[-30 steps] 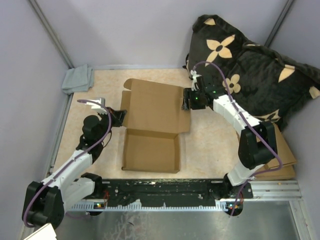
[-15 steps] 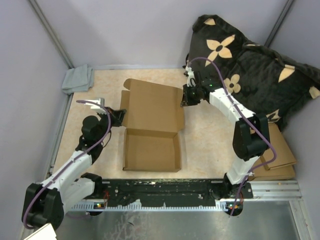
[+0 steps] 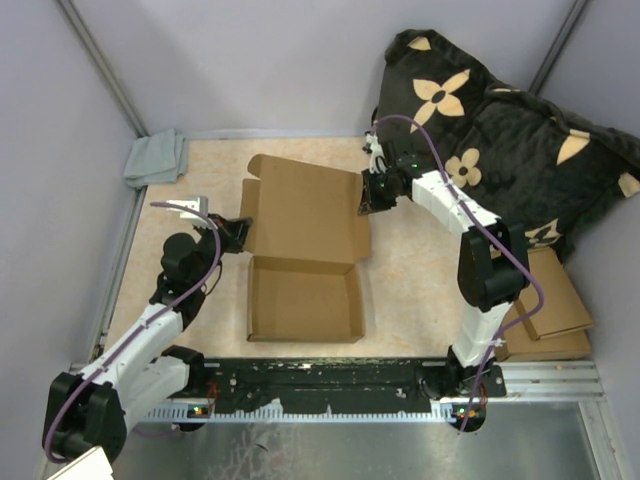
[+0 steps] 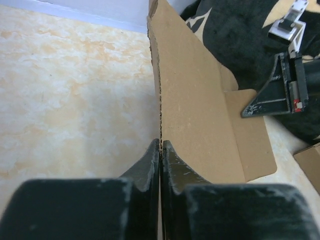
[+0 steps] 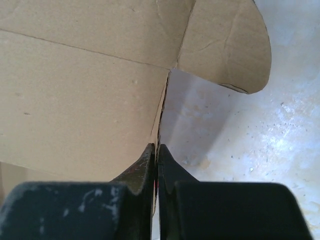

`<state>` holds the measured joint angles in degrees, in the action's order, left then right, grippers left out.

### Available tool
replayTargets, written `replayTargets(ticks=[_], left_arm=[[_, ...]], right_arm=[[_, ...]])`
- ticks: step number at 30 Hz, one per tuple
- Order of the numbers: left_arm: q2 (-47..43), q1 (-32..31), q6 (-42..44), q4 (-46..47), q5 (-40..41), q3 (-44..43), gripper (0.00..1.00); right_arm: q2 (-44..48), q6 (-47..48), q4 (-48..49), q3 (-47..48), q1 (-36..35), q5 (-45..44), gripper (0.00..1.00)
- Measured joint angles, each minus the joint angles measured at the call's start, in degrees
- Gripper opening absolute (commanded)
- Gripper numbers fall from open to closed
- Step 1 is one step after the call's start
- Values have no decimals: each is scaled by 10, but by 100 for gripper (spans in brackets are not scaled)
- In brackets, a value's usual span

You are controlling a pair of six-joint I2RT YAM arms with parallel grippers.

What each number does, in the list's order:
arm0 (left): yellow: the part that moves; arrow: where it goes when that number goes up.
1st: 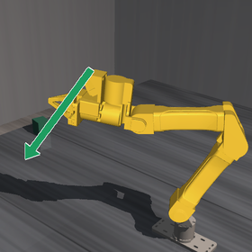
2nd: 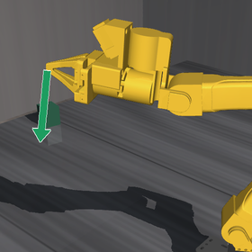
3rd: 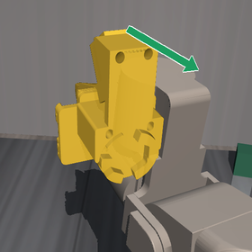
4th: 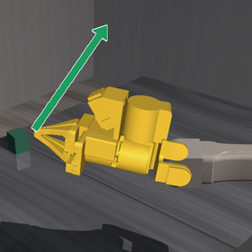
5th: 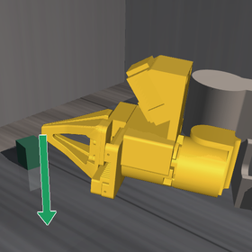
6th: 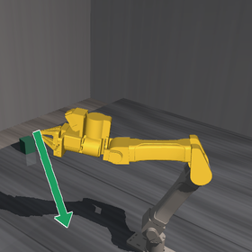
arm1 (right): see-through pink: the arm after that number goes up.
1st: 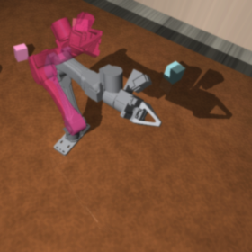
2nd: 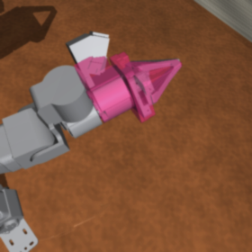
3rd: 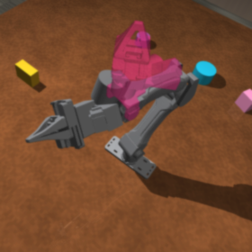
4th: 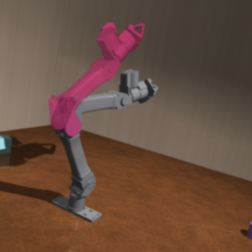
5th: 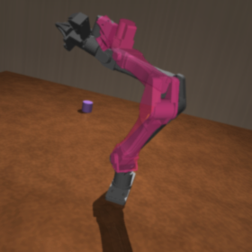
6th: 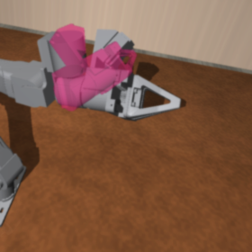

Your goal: Fold the paper box

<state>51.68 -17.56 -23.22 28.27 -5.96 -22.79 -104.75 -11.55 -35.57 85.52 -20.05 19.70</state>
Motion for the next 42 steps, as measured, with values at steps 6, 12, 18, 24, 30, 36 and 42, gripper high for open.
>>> replayTargets(ticks=[6, 12, 18, 24, 30, 36, 42], left_arm=[[4, -1, 12, -40, 7, -31, 55], [26, -1, 43, -149, 44, -163, 58], [73, -1, 103, -269, 75, -294, 57], [143, -1, 141, -376, 65, -395, 54], [156, -1, 150, -449, 32, -411, 52], [131, -1, 161, -457, 23, -397, 53], [150, -1, 176, -458, 23, -397, 53]], right_arm=[[1, -6, -1, 9, -2, -38, 0], [59, 16, 35, -21, -20, -134, 0], [210, 71, 170, -140, -56, -186, 0], [305, 111, 296, -247, -69, -191, 0], [307, 118, 343, -274, -69, -197, 0], [316, 118, 370, -305, -69, -196, 0], [349, 118, 398, -345, -69, -182, 0]])
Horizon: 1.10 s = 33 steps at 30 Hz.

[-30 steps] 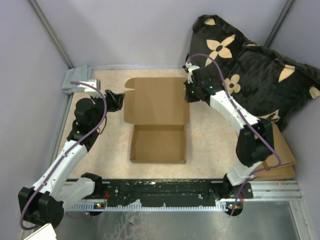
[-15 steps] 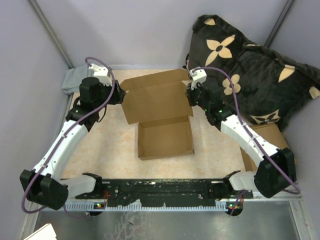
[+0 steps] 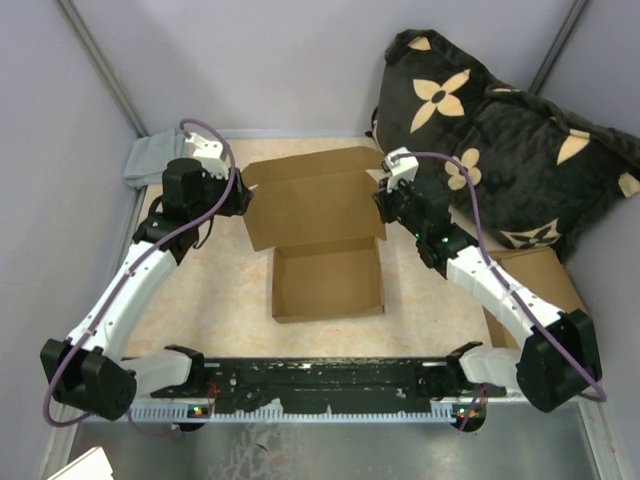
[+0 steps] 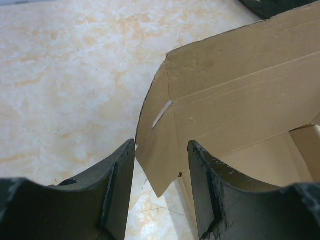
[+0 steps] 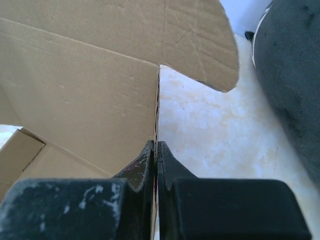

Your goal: Fold the paper box

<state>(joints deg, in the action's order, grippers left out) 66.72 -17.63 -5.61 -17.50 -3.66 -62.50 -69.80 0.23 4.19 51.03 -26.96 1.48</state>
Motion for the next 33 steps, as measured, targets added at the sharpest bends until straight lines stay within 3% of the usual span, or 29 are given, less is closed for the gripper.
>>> replayTargets(ticks=[11, 16, 20, 24, 33], left_arm=[[57, 0, 20, -1, 18, 0, 50], [57, 0, 25, -1, 16, 0, 24], [57, 0, 24, 2, -11, 0, 0], [57, 0, 20, 7, -34, 0, 0], [51, 0, 21, 4, -64, 0, 0]], right_arm=[[42, 0, 23, -38, 0, 29, 0], [42, 0, 23, -38, 0, 35, 1], [42, -1, 17, -37, 0, 41, 9], [32, -13, -40, -2, 0, 46, 19], [-61, -33, -223, 164, 0, 26, 21]])
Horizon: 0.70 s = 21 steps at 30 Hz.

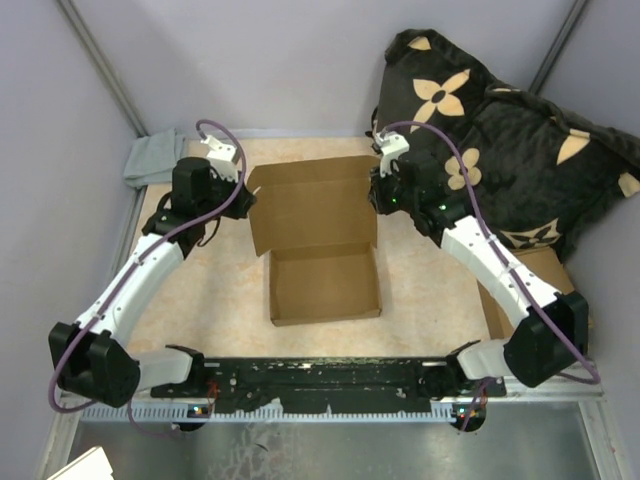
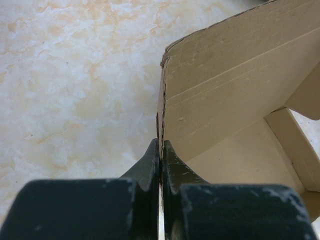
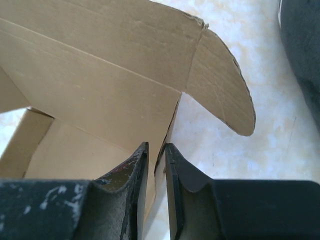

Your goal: Fold the paper box

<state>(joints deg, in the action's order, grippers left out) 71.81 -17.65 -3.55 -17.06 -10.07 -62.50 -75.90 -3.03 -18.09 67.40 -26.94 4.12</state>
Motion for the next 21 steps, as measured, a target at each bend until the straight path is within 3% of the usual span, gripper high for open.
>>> replayTargets(ticks=[8, 14, 21], left_arm=[[-61, 0, 12, 12, -22, 45, 0], [-80, 0, 17, 30, -39, 61, 0], [-82, 0, -17, 59, -38, 66, 0]], right_arm=[[-50, 0, -111, 52, 1, -15, 21], [-83, -4, -153, 90, 1, -10, 8], [-85, -29, -160, 97, 3, -11, 2]])
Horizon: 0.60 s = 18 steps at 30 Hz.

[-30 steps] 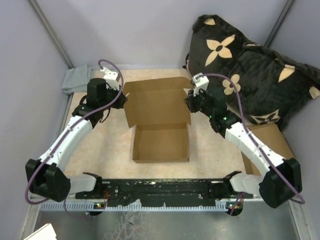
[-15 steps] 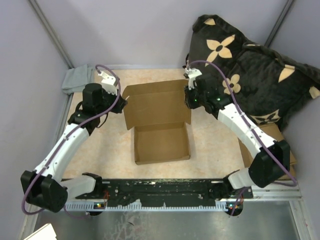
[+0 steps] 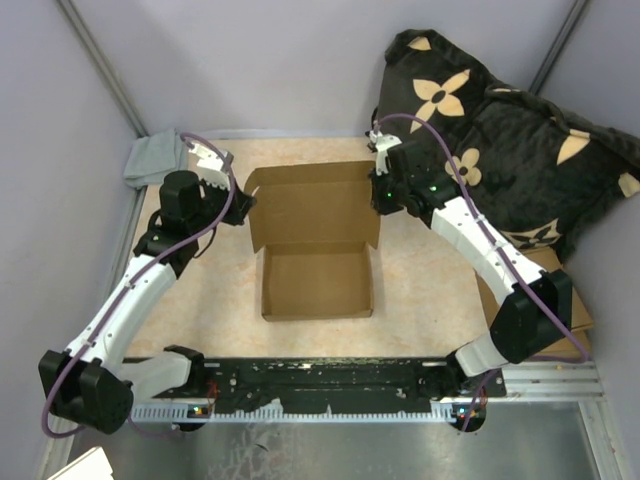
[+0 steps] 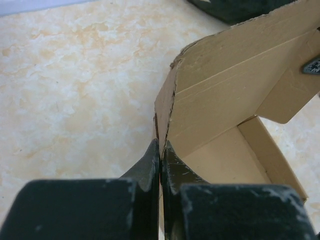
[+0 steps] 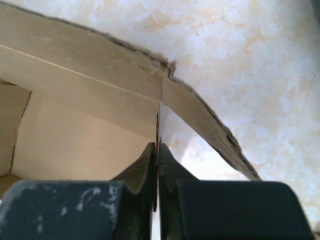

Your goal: Fold the paper box

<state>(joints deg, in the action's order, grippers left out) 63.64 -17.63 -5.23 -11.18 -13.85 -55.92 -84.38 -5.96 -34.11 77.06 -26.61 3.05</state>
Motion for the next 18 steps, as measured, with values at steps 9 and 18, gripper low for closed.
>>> replayTargets(ticks=[9, 18], left_arm=[[4, 0, -64, 75, 8, 5, 0], [19, 0, -103, 137, 10, 22, 1]], right_arm=[[3, -23, 77, 0, 0, -51, 3], [57, -36, 217, -98, -19, -114, 3]])
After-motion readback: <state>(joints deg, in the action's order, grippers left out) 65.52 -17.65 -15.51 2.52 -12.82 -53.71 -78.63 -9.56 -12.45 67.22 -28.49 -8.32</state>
